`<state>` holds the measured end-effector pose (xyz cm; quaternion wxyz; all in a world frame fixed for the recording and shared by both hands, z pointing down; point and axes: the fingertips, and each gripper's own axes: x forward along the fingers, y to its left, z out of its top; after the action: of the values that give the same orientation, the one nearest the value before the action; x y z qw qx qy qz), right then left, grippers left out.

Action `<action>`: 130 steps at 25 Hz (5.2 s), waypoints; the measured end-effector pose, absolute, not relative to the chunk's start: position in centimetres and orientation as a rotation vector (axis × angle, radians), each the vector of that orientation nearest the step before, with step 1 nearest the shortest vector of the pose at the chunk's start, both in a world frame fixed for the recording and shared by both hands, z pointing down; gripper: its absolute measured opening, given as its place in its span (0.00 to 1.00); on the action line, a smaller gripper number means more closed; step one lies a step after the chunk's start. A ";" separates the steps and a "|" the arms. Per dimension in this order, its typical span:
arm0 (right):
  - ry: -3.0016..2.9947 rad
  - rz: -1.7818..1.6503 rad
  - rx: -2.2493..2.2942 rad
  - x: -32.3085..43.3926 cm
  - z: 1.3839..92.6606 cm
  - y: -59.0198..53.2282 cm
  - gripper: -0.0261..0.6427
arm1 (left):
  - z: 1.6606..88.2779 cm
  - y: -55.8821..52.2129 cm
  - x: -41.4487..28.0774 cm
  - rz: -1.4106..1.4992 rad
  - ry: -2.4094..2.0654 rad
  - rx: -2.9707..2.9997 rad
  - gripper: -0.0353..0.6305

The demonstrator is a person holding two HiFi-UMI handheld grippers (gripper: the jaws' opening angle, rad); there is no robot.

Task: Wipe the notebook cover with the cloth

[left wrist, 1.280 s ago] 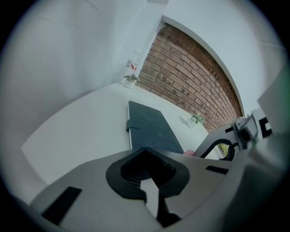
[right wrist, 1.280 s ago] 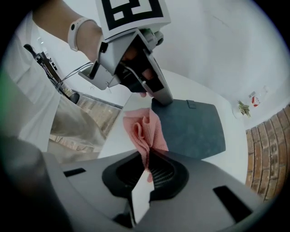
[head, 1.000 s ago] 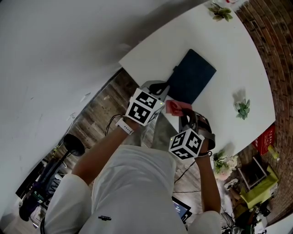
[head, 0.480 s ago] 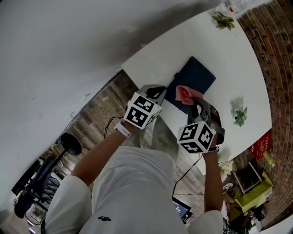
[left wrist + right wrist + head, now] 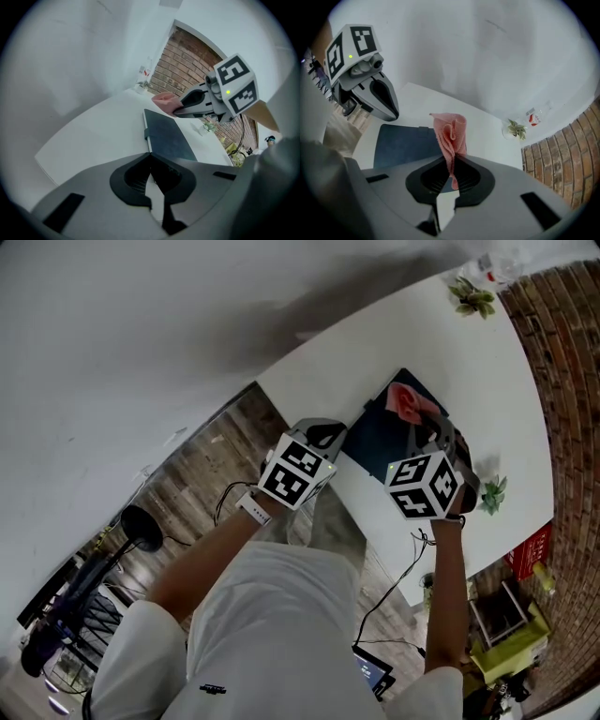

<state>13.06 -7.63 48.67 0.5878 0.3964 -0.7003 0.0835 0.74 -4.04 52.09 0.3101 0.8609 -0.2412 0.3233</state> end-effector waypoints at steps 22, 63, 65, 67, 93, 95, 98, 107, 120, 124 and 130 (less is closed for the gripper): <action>-1.494 0.127 0.778 12.7 53.1 -8.3 0.08 | 53.8 -3.7 0.2 0.883 -0.615 2.232 0.08; -1.660 0.149 0.604 4.9 49.9 3.6 0.08 | 52.0 0.6 -2.5 0.850 -0.616 2.291 0.08; -1.652 0.109 0.656 5.4 48.9 2.2 0.08 | 52.1 0.7 -2.6 0.853 -0.613 2.289 0.08; -1.645 0.082 0.705 5.8 48.4 0.5 0.08 | 52.2 0.6 -2.7 0.858 -0.612 2.288 0.08; -1.544 0.008 0.773 10.0 52.2 -11.0 0.08 | 54.1 0.6 -1.1 0.890 -0.590 2.216 0.08; -1.549 -0.010 0.750 9.3 52.3 -10.0 0.08 | 54.0 0.5 -1.0 0.883 -0.596 2.214 0.08; -1.564 -0.020 0.730 8.3 52.2 -8.5 0.08 | 53.9 0.4 -1.0 0.882 -0.599 2.220 0.08; -1.602 -0.035 0.704 5.8 52.2 -4.6 0.08 | 53.5 0.6 -1.9 0.869 -0.616 2.224 0.08; -1.627 -0.049 0.649 2.5 52.4 1.0 0.08 | 52.6 1.1 -3.6 0.841 -0.650 2.241 0.08; -1.642 -0.038 0.641 1.7 52.3 2.5 0.08 | 52.4 1.5 -3.7 0.842 -0.640 2.250 0.08; -1.729 0.083 0.690 1.5 51.0 4.0 0.08 | 52.4 1.8 -3.1 0.861 -0.606 2.268 0.08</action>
<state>1.53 4.05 51.05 0.5965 0.2972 -0.7447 0.0357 -3.14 1.81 52.37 0.3151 0.8609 -0.2299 0.3267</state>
